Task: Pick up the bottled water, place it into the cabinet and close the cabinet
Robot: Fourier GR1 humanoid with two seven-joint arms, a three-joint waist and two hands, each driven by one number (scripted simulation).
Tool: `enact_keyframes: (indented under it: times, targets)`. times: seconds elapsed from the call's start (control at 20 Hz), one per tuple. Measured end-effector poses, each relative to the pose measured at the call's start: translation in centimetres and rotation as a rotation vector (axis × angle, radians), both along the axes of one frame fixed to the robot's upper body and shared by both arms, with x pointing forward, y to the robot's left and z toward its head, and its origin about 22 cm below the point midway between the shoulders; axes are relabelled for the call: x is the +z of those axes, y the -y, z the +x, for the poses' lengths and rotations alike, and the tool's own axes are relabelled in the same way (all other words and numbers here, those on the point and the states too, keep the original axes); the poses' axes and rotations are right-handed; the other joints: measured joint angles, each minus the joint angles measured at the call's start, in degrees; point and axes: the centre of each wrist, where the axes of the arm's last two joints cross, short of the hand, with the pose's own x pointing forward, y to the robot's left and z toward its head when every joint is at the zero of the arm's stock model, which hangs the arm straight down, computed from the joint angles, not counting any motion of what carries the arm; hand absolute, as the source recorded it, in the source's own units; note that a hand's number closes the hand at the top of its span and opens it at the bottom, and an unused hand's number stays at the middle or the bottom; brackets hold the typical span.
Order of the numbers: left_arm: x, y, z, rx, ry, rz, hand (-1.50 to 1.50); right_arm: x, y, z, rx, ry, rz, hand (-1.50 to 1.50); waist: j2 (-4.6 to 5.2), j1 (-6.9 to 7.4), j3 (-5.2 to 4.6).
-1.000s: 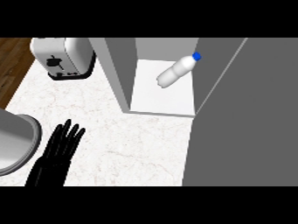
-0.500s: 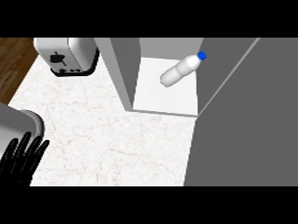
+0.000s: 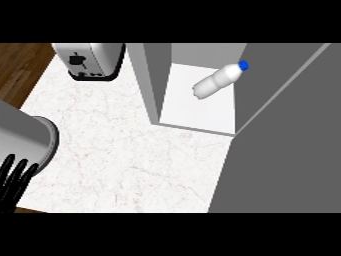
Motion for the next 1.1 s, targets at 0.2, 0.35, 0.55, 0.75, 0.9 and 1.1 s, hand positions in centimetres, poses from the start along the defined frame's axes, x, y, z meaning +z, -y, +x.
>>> enact_keyframes:
  times: [0.2, 0.35, 0.55, 0.75, 0.9, 1.1]
  targets:
    - [0.5, -0.9, 0.1, -0.003, 0.002, 0.015, -1.50, 0.6, -0.6, 1.0, 0.036, 0.035, -0.030, 1.50, 0.27, 1.05, -0.18]
    - [0.9, -1.4, 0.4, -0.004, 0.008, 0.030, -1.50, 0.8, -1.1, 1.6, 0.058, 0.035, -0.039, 1.50, 0.58, 1.51, -0.28]
    - [1.4, -1.9, 0.7, -0.013, 0.011, 0.038, -1.50, 0.9, -1.7, 2.2, 0.070, 0.007, -0.049, 1.50, 0.91, 2.16, -0.35]
    - [1.7, -2.2, 0.9, -0.021, 0.013, 0.039, -1.50, 0.9, -2.3, 2.8, 0.083, -0.035, -0.049, 1.50, 1.08, 2.35, -0.36]
    - [2.1, -2.4, 1.2, -0.022, 0.022, 0.040, -1.50, 0.6, -3.1, 3.4, 0.103, -0.087, -0.027, 1.50, 1.26, 2.53, -0.26]
    - [2.4, -2.8, 1.4, -0.014, 0.025, 0.043, -1.50, 0.2, -4.0, 4.4, 0.141, -0.159, 0.011, 1.50, 1.50, 2.52, -0.16]
